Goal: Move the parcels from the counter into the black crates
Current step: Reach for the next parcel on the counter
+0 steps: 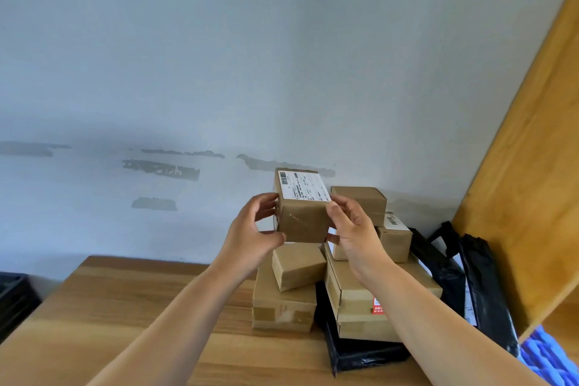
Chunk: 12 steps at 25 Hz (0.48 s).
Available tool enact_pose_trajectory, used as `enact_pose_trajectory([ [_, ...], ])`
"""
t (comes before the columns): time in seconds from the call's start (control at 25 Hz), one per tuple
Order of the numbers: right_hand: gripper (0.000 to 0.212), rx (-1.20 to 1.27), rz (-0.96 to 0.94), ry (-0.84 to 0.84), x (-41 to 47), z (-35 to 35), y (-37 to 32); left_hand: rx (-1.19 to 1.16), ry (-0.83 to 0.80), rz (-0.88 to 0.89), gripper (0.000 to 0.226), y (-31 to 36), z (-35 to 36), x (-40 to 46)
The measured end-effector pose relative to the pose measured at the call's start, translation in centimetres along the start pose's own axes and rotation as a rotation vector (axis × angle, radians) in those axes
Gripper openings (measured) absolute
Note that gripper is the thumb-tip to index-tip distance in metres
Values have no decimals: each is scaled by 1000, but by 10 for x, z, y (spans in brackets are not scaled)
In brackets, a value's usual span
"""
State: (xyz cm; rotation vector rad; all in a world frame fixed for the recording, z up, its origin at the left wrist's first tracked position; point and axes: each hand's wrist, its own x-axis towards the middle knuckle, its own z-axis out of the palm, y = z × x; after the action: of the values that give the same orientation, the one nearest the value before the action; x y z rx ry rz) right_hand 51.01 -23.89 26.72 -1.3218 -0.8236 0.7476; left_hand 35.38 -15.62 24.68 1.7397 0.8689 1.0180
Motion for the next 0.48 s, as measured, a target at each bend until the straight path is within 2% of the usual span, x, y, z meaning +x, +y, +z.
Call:
enact_pose_trajectory([
  [0.24, 7, 75, -78, 51, -3, -10, -7, -121, 24, 46, 37, 10, 9, 2],
  [0.48, 14, 129, -103, 53, -3, -13, -9, -211, -5, 58, 48, 14, 16, 5],
])
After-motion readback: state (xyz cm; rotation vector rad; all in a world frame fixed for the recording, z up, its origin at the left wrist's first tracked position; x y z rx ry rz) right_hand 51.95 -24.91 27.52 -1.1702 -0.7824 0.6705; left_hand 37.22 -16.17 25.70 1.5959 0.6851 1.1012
